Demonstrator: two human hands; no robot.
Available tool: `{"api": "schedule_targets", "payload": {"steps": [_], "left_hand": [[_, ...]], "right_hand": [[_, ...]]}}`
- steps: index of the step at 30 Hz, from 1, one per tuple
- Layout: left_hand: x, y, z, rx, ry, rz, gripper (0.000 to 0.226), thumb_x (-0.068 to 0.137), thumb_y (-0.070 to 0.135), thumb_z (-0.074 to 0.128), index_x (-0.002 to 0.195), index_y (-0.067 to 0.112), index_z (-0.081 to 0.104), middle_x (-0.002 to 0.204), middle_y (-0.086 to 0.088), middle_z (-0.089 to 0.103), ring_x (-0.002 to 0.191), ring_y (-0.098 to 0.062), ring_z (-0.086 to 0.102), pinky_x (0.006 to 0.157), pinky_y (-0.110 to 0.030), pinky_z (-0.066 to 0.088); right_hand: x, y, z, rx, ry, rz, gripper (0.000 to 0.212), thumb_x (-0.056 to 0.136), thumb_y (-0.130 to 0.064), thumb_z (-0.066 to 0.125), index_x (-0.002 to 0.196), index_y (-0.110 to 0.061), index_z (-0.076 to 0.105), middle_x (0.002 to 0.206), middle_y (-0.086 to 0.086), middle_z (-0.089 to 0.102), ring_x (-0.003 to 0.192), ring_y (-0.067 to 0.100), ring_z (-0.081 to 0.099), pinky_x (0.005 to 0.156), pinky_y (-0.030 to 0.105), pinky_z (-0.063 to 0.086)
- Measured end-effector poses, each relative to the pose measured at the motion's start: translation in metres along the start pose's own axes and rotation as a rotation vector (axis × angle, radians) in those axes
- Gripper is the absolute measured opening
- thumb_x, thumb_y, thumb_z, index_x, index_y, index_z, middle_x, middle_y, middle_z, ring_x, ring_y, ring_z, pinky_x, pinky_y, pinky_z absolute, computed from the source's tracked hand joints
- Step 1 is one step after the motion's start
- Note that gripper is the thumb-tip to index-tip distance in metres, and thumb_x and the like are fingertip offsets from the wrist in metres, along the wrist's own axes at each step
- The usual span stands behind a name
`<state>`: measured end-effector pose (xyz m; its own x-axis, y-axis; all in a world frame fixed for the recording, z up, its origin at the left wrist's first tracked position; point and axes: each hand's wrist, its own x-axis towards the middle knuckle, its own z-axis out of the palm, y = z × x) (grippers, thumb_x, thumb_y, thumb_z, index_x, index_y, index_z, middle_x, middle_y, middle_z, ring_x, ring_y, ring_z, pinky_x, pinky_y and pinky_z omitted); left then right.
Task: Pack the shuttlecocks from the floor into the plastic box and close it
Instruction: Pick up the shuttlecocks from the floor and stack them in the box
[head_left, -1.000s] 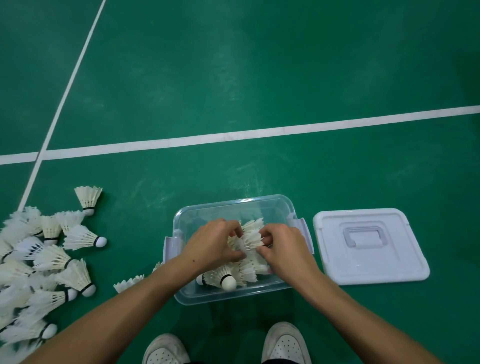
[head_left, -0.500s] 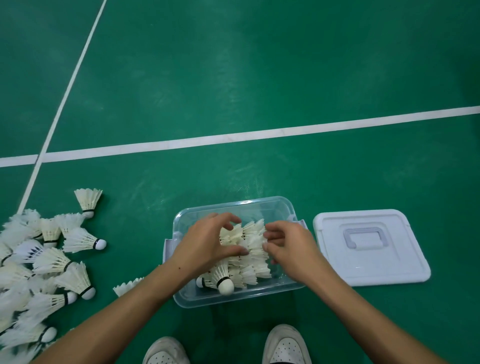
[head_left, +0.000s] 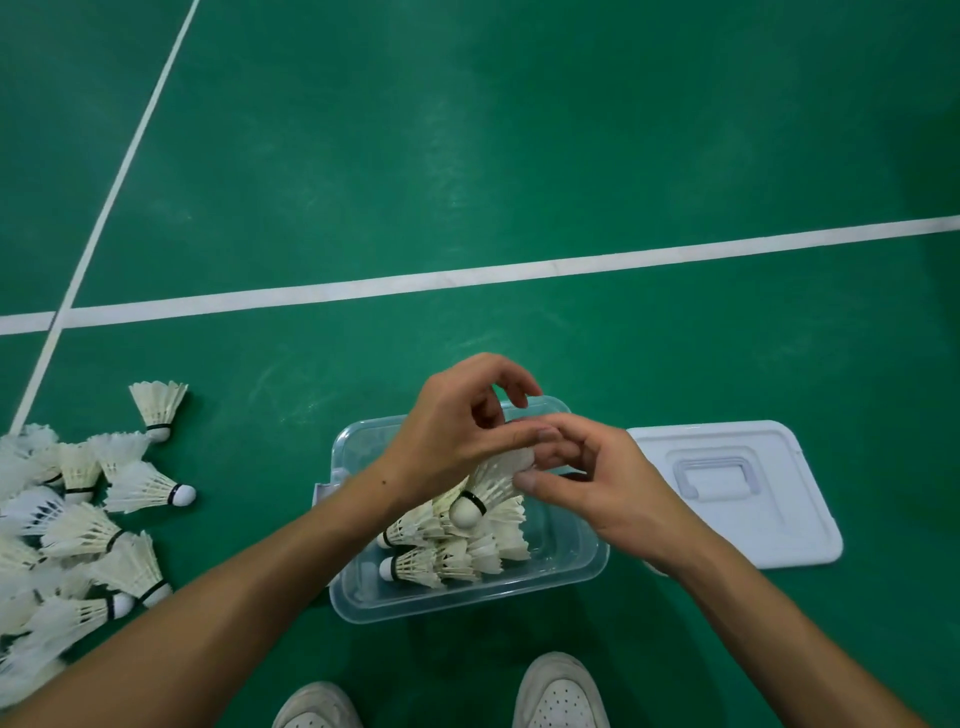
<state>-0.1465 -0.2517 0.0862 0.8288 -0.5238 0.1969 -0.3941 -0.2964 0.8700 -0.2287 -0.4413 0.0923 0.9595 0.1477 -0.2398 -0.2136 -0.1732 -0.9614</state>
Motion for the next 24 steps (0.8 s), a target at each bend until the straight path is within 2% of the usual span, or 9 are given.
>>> {"api": "schedule_targets", "payload": {"steps": [2,4,7,10,12,14,16,19,24], "left_hand": [[-0.006,-0.004,-0.002,-0.046,0.064,-0.076,0.038,0.085,0.037,0.081,0.114,0.017,0.069,0.102,0.004,0.070,0.076,-0.015,0.067,0.068,-0.027,0.058],[-0.017,-0.013,-0.003,-0.056,0.120,-0.162,0.028,0.091,0.029,0.080,0.114,0.019,0.069,0.102,0.007,0.072,0.083,-0.016,0.070,0.073,-0.029,0.061],[-0.041,-0.033,0.001,0.088,0.058,-0.310,0.017,0.098,0.018,0.072,0.112,0.027,0.066,0.104,0.012,0.071,0.089,-0.007,0.068,0.080,-0.032,0.062],[-0.054,-0.043,0.012,0.277,-0.170,-0.366,0.040,0.092,0.032,0.076,0.129,0.032,0.060,0.125,0.014,0.065,0.110,0.000,0.060,0.099,-0.035,0.056],[-0.053,-0.042,0.024,0.421,-0.277,-0.330,0.064,0.083,0.053,0.080,0.138,0.033,0.055,0.137,0.015,0.061,0.124,-0.006,0.052,0.109,-0.036,0.047],[-0.049,-0.043,0.036,0.565,-0.302,-0.302,0.079,0.074,0.070,0.077,0.141,0.037,0.051,0.139,0.017,0.058,0.127,-0.010,0.048,0.108,-0.037,0.042],[-0.045,-0.048,0.046,0.669,-0.291,-0.291,0.084,0.070,0.077,0.074,0.140,0.039,0.050,0.136,0.017,0.059,0.125,-0.013,0.047,0.106,-0.038,0.040],[-0.043,-0.058,0.048,0.701,-0.279,-0.305,0.078,0.071,0.077,0.073,0.137,0.040,0.053,0.129,0.017,0.062,0.121,-0.014,0.048,0.105,-0.039,0.040],[-0.048,-0.061,0.041,0.607,-0.246,-0.338,0.068,0.072,0.073,0.076,0.129,0.042,0.057,0.118,0.019,0.063,0.113,-0.012,0.048,0.098,-0.038,0.043]], "right_hand": [[-0.002,0.008,-0.004,0.006,0.059,-0.006,0.039,0.089,-0.008,0.083,0.121,-0.028,0.074,0.093,0.006,0.073,0.093,0.024,0.072,0.095,0.042,0.060],[-0.005,0.015,-0.007,-0.003,0.123,-0.022,0.041,0.090,-0.008,0.082,0.124,-0.030,0.072,0.093,0.009,0.072,0.093,0.029,0.071,0.087,0.036,0.059],[-0.011,0.026,-0.011,-0.136,0.231,-0.047,0.045,0.093,-0.012,0.079,0.126,-0.040,0.067,0.095,-0.004,0.071,0.089,0.017,0.070,0.078,0.028,0.057],[-0.016,0.033,-0.010,-0.261,0.318,-0.041,0.046,0.094,-0.015,0.078,0.128,-0.042,0.063,0.098,-0.007,0.070,0.088,0.012,0.068,0.074,0.029,0.058],[-0.018,0.037,-0.005,-0.340,0.360,-0.050,0.046,0.094,-0.017,0.078,0.130,-0.041,0.062,0.098,-0.011,0.069,0.089,0.011,0.067,0.074,0.034,0.059],[-0.019,0.040,-0.001,-0.419,0.396,-0.064,0.047,0.094,-0.019,0.077,0.132,-0.041,0.060,0.099,-0.015,0.068,0.091,0.009,0.067,0.075,0.038,0.059],[-0.020,0.040,0.003,-0.459,0.420,-0.070,0.048,0.094,-0.021,0.077,0.132,-0.042,0.058,0.099,-0.018,0.068,0.092,0.008,0.067,0.076,0.041,0.059],[-0.020,0.041,0.007,-0.491,0.440,-0.074,0.048,0.094,-0.022,0.077,0.133,-0.042,0.057,0.099,-0.020,0.067,0.091,0.006,0.067,0.078,0.042,0.059],[-0.018,0.041,0.010,-0.512,0.448,-0.065,0.048,0.094,-0.022,0.076,0.133,-0.043,0.056,0.097,-0.023,0.066,0.090,0.004,0.066,0.079,0.043,0.058]]}}
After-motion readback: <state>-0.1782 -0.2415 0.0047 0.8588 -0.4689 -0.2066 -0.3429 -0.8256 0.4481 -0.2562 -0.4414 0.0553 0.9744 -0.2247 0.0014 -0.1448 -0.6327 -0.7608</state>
